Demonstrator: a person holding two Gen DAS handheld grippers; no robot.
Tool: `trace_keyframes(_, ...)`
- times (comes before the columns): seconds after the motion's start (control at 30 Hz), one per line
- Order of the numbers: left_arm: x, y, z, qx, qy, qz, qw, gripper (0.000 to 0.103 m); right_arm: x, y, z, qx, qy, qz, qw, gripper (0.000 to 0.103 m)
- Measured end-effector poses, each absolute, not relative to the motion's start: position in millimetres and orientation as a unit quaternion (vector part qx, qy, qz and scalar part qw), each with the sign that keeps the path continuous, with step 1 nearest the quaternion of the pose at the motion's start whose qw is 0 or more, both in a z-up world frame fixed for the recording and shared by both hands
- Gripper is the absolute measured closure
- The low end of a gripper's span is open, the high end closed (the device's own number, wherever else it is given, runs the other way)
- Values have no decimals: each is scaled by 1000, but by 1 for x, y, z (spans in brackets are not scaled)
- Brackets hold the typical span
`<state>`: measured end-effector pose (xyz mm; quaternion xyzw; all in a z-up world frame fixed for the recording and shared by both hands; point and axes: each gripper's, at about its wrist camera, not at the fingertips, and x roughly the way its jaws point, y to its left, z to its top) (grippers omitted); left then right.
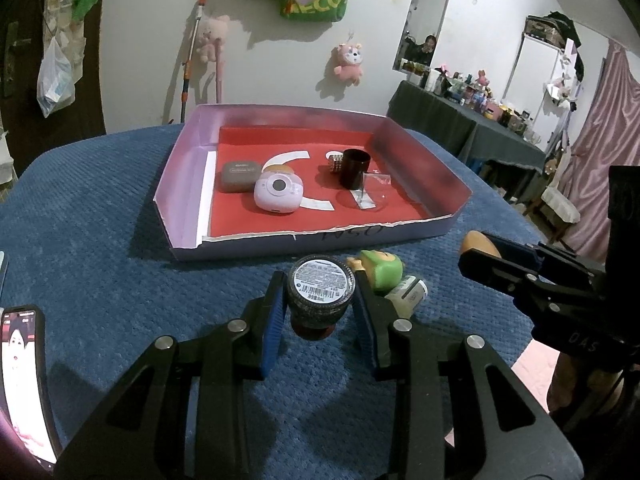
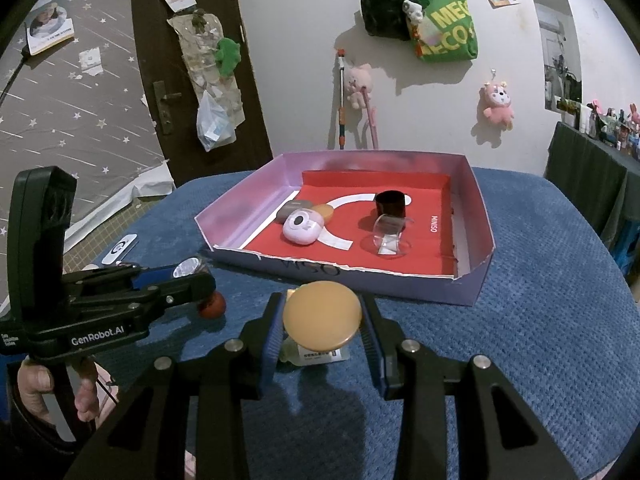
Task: Organize rigid objects
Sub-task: 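Lift the dark jar and orange sponge with both grippers toward the box, then carry the dark jar and orange sponge with both grippers over the box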
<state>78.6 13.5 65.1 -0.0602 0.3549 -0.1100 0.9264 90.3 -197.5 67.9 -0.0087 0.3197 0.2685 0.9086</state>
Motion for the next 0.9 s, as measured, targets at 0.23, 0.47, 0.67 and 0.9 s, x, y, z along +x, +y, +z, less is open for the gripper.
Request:
trace_keyframes(0.23, 79, 13, 66, -60, 355, -111, 926, 72, 93, -199, 67, -4, 325, 270, 906, 63)
trace_keyframes(0.47, 80, 14, 70, -60, 350, -111, 928, 72, 97, -198, 70, -5, 323, 271, 907, 63)
trace_keyframes(0.67, 89, 16, 82, -62, 343, -109, 931, 72, 111, -195, 80, -8, 320, 272, 907, 63)
trace_keyframes(0.9, 109, 19, 93, -63, 341, -107, 932, 72, 130, -189, 86, -10, 322, 272, 907, 63)
